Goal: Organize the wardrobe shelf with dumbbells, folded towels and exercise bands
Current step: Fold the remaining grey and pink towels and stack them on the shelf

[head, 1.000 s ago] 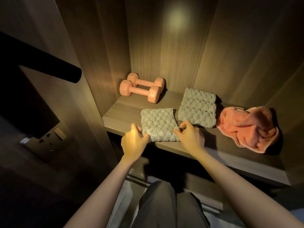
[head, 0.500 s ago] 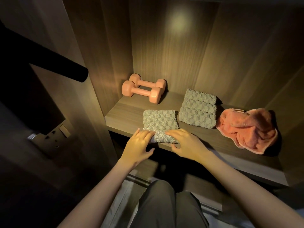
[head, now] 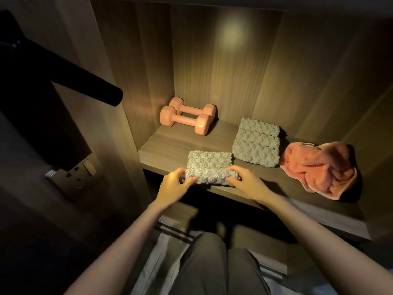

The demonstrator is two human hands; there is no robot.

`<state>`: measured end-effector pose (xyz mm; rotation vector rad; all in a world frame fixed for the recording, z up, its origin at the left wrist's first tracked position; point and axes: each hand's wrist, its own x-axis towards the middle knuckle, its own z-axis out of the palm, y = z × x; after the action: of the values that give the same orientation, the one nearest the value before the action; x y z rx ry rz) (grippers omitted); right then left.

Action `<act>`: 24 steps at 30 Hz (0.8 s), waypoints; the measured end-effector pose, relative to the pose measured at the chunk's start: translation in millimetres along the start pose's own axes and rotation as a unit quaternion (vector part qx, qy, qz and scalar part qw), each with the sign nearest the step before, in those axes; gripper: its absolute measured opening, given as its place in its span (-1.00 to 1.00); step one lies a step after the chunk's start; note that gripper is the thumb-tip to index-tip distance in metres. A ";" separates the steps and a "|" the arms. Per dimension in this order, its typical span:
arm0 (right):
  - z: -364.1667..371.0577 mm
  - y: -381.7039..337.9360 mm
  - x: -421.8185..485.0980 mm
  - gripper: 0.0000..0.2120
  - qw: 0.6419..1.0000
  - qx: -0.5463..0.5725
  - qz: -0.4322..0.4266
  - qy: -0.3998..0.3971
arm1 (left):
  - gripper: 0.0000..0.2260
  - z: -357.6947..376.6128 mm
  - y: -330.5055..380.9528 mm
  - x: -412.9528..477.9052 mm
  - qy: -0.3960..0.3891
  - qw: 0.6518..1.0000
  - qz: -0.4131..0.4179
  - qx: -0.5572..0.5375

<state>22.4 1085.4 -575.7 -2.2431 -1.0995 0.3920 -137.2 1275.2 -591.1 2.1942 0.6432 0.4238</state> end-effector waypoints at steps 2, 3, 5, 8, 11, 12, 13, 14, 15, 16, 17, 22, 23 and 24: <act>0.2 -1.8 2.8 -0.73 0.998 0.046 0.023 0.033 | -0.71 1.5 2.5 6.3 -0.001 0.997 -0.060 -0.045; 1.3 -2.4 4.6 -0.75 0.995 0.070 0.044 0.054 | -0.69 2.7 3.8 9.7 0.000 0.995 -0.081 -0.060; 6.4 -3.2 7.8 -0.76 0.987 0.093 0.084 0.095 | -0.65 5.9 6.7 16.0 0.010 0.990 -0.122 -0.075; 15.1 -9.8 11.4 -0.69 0.980 0.081 0.099 0.151 | -0.61 11.1 13.7 19.1 0.076 0.984 -0.160 -0.029; 20.1 -19.2 15.7 -0.65 0.978 0.031 0.093 0.184 | -0.56 16.8 19.4 16.8 0.163 0.981 -0.061 0.087; 21.0 -21.7 16.2 -0.67 0.978 -0.007 0.074 0.194 | -0.62 17.7 20.2 16.0 0.183 0.976 0.006 0.118; 21.9 -23.3 16.1 -0.71 0.977 -0.054 0.037 0.203 | -0.70 18.4 20.8 15.9 0.189 0.968 0.078 0.143; 22.9 -24.2 15.0 -0.74 0.974 -0.100 -0.010 0.202 | -0.78 19.2 20.9 15.2 0.179 0.959 0.145 0.162; 24.4 -23.8 13.3 -0.74 0.971 -0.135 -0.058 0.191 | -0.81 20.6 19.7 14.4 0.162 0.950 0.199 0.178; 26.1 -22.7 11.3 -0.71 0.967 -0.159 -0.096 0.172 | -0.81 23.0 17.6 13.1 0.144 0.942 0.239 0.187; 27.7 -20.9 9.4 -0.65 0.965 -0.175 -0.121 0.154 | -0.79 25.8 14.7 11.6 0.132 0.935 0.266 0.192; 24.4 -4.6 7.1 -0.52 0.961 -0.219 -0.157 0.060 | -0.59 27.3 -3.3 7.9 0.070 0.926 0.292 0.227; 22.0 -2.8 6.4 -0.50 0.962 -0.220 -0.154 0.042 | -0.54 24.7 -4.7 8.1 0.052 0.925 0.293 0.238; 20.3 -2.2 5.9 -0.48 0.964 -0.216 -0.151 0.032 | -0.51 22.2 -4.7 8.3 0.039 0.922 0.293 0.250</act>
<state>14.5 1099.0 -590.0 -2.3719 -1.5852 -0.0568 -121.0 1269.2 -608.0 2.8714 0.1117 0.7172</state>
